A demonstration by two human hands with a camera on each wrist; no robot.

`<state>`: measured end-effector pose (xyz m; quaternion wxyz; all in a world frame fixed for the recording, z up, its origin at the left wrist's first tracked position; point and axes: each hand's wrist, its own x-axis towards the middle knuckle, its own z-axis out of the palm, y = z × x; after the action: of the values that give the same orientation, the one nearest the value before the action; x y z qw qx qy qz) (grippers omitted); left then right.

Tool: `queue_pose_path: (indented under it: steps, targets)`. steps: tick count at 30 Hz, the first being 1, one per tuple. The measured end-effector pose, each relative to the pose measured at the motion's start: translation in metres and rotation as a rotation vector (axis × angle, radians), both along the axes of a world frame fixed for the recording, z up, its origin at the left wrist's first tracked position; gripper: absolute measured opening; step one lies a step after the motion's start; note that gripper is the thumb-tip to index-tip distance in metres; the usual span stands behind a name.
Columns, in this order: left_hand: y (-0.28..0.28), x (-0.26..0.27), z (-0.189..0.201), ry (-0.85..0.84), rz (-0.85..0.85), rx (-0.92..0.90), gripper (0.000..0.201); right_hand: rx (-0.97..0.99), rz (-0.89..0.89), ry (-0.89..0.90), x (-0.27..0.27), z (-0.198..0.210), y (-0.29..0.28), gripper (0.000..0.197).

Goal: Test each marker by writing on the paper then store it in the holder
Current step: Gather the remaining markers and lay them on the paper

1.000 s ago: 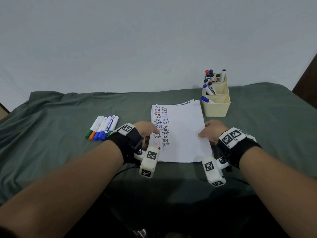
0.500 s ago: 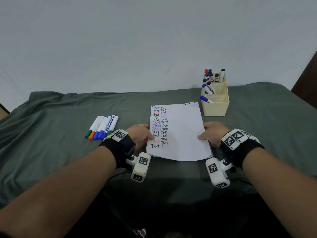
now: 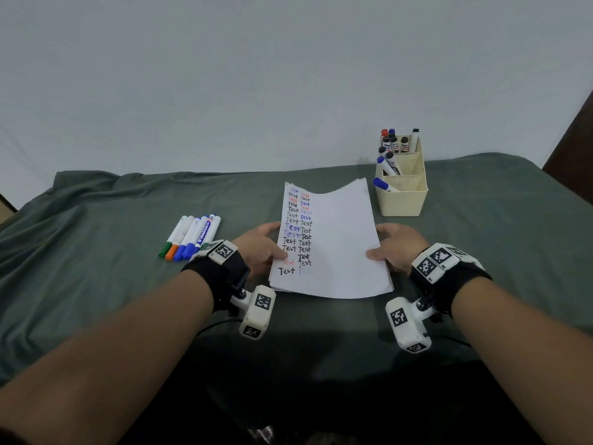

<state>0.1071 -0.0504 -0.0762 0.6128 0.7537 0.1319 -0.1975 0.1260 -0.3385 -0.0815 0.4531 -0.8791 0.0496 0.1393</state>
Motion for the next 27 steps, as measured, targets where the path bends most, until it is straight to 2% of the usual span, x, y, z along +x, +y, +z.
queue_pose_path:
  steps: [5,9,14,18,22,27]
  targets:
    - [-0.006,-0.002,0.008,-0.285,0.08,0.125,0.085,-0.021,0.018,-0.269,0.002,0.009,0.011,0.066]
    - [-0.007,-0.003,0.023,-0.555,0.126,0.118,0.081,0.061,-0.047,-0.455,0.009,0.025,0.02,0.06]
    - [-0.013,-0.002,0.036,-0.818,0.181,0.275,0.078,0.164,-0.147,-0.62,0.01,0.038,0.035,0.055]
    - [-0.021,0.001,0.03,-0.822,0.229,0.308,0.079,0.124,-0.167,-0.666,0.006,0.029,0.043,0.058]
    - [-0.027,0.001,0.01,-0.74,0.157,0.358,0.076,0.145,-0.147,-0.596,0.0,0.008,0.043,0.055]
    - [-0.026,0.001,-0.001,-0.706,0.171,0.407,0.069,0.188,-0.163,-0.582,0.005,0.004,0.041,0.046]
